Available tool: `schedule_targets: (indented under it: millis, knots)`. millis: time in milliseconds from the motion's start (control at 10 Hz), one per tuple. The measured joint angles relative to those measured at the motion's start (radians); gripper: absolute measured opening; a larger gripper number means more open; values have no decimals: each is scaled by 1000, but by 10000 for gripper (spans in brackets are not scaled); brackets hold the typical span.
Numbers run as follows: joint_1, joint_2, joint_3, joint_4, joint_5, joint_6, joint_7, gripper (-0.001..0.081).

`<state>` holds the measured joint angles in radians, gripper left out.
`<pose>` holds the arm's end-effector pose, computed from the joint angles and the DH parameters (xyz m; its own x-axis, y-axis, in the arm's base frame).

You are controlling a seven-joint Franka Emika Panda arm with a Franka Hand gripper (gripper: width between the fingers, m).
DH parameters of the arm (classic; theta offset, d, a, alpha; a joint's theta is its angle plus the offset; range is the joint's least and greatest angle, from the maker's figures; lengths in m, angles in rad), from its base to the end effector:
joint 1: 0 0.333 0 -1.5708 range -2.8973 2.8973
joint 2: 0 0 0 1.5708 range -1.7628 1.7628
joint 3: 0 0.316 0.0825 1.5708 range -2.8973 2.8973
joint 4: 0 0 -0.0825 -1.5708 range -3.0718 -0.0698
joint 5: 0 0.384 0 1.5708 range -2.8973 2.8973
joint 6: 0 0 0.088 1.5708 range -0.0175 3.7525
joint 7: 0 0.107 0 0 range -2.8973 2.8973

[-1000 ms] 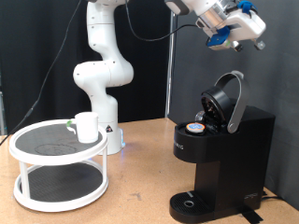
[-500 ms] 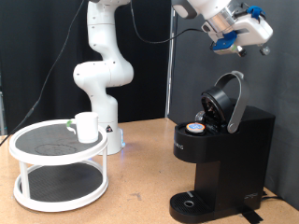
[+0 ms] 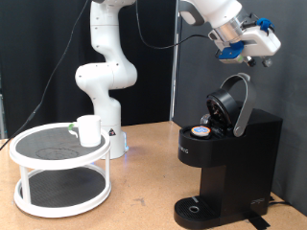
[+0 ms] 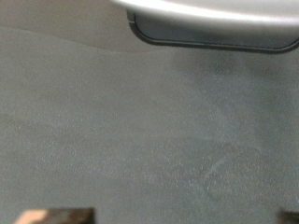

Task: Make a cup of coffee with the keurig machine

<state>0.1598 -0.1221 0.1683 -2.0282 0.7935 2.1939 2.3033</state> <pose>0.5131 0.2051 0.5391 -0.6552 -0.4914 -0.5738 -0.7379 0.5793 0.3464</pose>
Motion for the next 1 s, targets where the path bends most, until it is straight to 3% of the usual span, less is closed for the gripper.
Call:
schedule_targets:
  millis: [100, 200, 300, 500, 1000]
  knots:
    - [-3, -1, -1, -2, -1, 0, 0, 333]
    - [-5, -2, -3, -5, -4, 0, 0, 150]
    - [-9, -2, -4, -11, -12, -1, 0, 49]
    - [-17, -2, -7, -25, -24, -3, 0, 10]
    - [-30, -13, -12, -52, -26, -6, -7, 1]
